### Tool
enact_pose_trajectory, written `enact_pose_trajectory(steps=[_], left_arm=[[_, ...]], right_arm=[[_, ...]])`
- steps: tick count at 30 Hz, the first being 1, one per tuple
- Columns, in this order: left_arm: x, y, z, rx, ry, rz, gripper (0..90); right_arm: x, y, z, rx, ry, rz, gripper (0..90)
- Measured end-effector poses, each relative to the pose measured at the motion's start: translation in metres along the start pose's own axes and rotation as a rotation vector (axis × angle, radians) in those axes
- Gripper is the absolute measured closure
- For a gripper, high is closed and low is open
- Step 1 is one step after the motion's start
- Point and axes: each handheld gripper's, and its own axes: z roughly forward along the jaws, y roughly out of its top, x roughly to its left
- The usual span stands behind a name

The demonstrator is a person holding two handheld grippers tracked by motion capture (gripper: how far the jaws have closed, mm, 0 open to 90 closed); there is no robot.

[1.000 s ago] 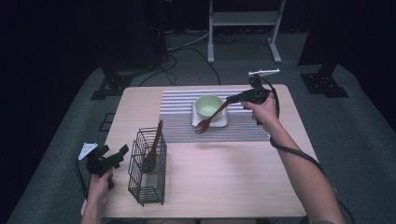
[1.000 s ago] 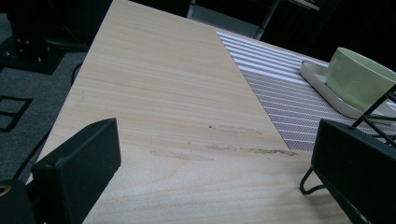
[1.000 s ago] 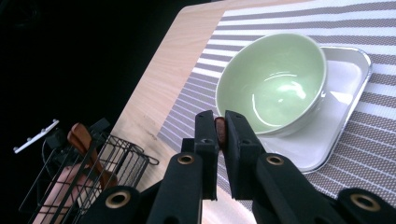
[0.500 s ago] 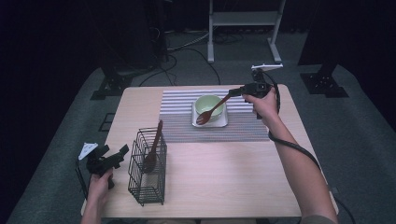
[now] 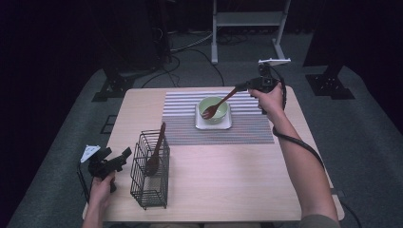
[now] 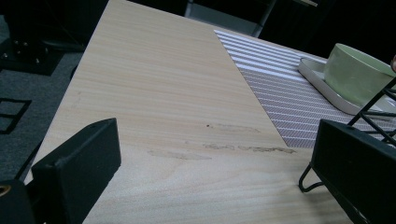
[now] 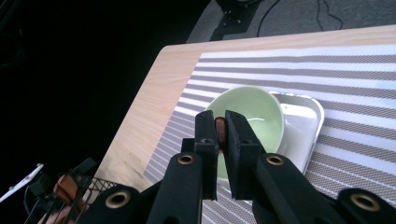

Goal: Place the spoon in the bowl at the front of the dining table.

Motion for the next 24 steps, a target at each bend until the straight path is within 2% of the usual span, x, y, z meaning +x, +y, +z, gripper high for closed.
enact_pose_trajectory(steps=[17,24], left_arm=[[0.0,0.0,0.0,0.0,-0.002,-0.003,0.5],[0.0,0.0,0.0,0.001,-0.003,-0.003,0.5]], right_arm=[[-0.008,0.018,-0.003,-0.04,-0.064,0.027,83.5],[-0.014,0.018,0.0,-0.051,-0.08,0.044,83.5]])
